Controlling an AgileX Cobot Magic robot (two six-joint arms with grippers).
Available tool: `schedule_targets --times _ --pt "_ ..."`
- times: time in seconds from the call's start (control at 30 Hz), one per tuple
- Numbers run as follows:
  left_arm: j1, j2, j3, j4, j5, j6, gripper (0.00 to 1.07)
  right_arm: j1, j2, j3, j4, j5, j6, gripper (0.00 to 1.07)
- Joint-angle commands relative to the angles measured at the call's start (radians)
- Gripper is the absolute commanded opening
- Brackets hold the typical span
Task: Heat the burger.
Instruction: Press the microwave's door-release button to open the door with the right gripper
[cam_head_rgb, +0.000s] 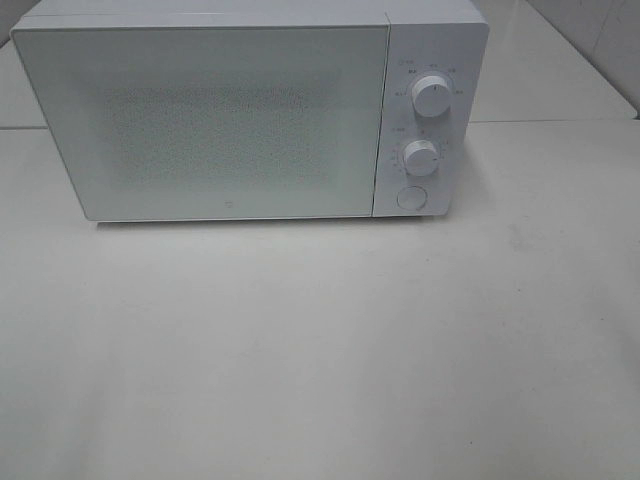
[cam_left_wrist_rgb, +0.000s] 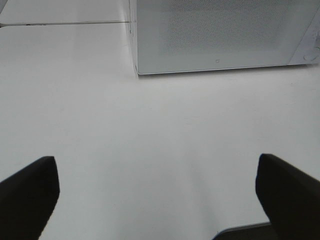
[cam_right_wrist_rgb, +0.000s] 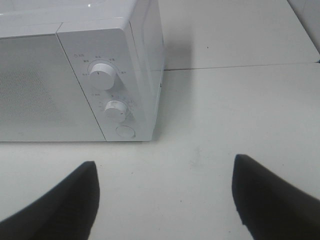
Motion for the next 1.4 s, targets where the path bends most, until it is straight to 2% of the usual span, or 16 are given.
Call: schedule_targets --times 0.03,0.67,1.07,1.1,1.13,1.2,1.23,1.3,1.33,1.4 --pt "0.002 -0.016 0.000 -0.007 -0.013 -0.001 1.00 -0.007 0.053 -0.008 0.000 -0.053 -0.011 0.74" --pt "0.002 -0.016 0.000 -0.007 -0.013 -0.001 1.00 -0.007 0.477 -0.008 -0.011 -0.426 -0.004 0.74" --pt "0.002 -0.016 0.000 -0.007 -0.013 -0.001 1.00 -0.005 0.671 0.000 -0.011 -0.635 -0.004 0.74" --pt "0.002 -0.016 0.000 -0.007 -0.013 -0.001 1.00 -0.005 0.701 0.026 -0.011 -0.719 -0.004 0.74" --pt "0.002 -0.016 0.000 -0.007 -0.013 -0.001 1.00 -0.005 0.701 0.026 -0.011 -0.719 -0.004 0.74" --pt "0.002 -0.016 0.000 -0.007 -0.013 -0.001 1.00 -0.005 0.735 0.088 -0.010 -0.883 -0.008 0.74" --pt "0.002 -0.016 0.000 -0.007 -0.013 -0.001 1.00 -0.005 0.735 0.088 -0.010 -0.883 -0.008 0.74" --pt "0.002 -0.016 0.000 -0.007 -0.013 -0.001 1.00 -0.004 0.767 0.154 -0.007 -1.046 -0.007 0.74" --pt "0.002 -0.016 0.000 -0.007 -0.013 -0.001 1.00 -0.004 0.767 0.154 -0.007 -1.046 -0.007 0.74" --pt "0.002 -0.016 0.000 -0.007 -0.013 -0.001 1.00 -0.004 0.805 0.230 -0.007 -1.226 -0.025 0.74"
